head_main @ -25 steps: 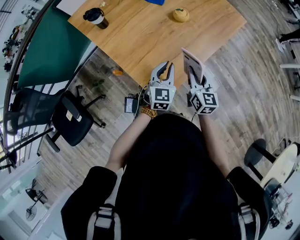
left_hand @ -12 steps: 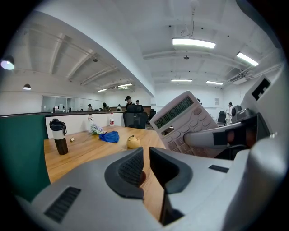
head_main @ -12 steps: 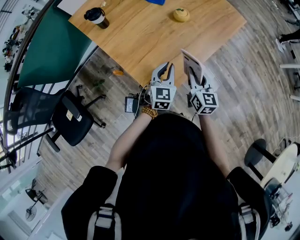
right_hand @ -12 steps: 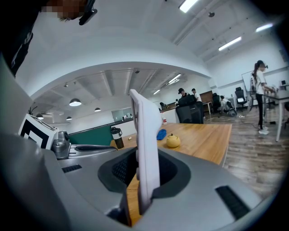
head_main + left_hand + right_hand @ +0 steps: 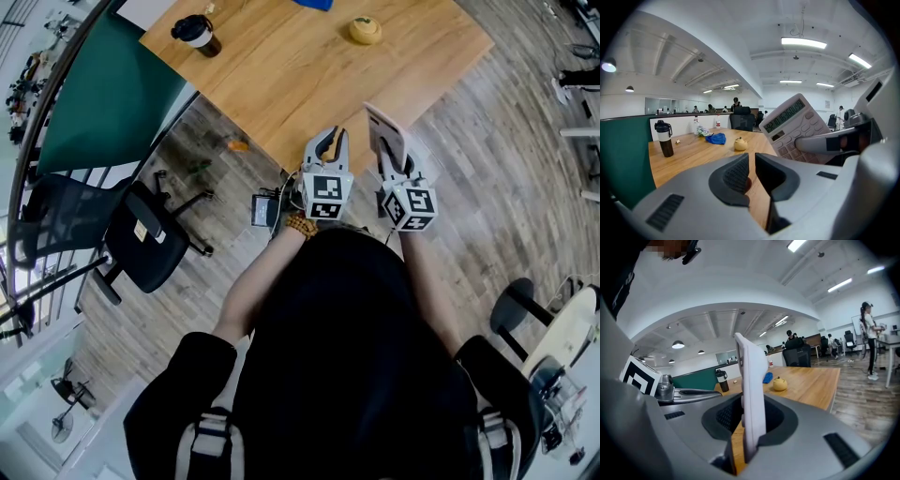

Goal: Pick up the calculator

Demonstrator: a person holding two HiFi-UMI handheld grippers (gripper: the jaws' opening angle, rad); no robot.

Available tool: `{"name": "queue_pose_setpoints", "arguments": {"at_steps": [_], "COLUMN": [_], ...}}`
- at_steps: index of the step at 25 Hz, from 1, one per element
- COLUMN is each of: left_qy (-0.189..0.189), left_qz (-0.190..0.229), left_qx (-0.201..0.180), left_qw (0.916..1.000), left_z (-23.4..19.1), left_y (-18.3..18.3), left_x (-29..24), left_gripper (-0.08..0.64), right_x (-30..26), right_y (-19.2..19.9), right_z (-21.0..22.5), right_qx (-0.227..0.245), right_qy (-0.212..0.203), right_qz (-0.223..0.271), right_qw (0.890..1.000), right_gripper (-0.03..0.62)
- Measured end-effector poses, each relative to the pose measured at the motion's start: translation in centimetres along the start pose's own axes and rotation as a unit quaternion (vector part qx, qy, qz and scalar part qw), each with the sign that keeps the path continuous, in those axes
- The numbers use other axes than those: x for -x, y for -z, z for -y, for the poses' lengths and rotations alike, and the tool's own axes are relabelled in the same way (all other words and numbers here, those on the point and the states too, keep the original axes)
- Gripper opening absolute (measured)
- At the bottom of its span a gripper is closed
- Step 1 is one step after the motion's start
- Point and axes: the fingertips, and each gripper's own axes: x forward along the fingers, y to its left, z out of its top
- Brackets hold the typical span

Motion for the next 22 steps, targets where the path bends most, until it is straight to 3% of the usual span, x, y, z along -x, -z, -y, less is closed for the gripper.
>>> {"name": "queue_pose_setpoints", "arguments": {"at_steps": [22], "left_qy": [-0.011], "left_qz": [-0.025], "left_qx": [0.006], "left_qw": [0.9996], "left_z": [-1.5], "left_y": [1.3], "left_x": [0.1], "left_gripper": [0.058], "right_x": [-0.4], "right_y": [2.8], "right_z": [-0.4], "right_qx": [-0.012], "right_qy": [-0.003], "right_qz": [-0.047], "right_qw": [0.999], "right_gripper": [0.083]}}
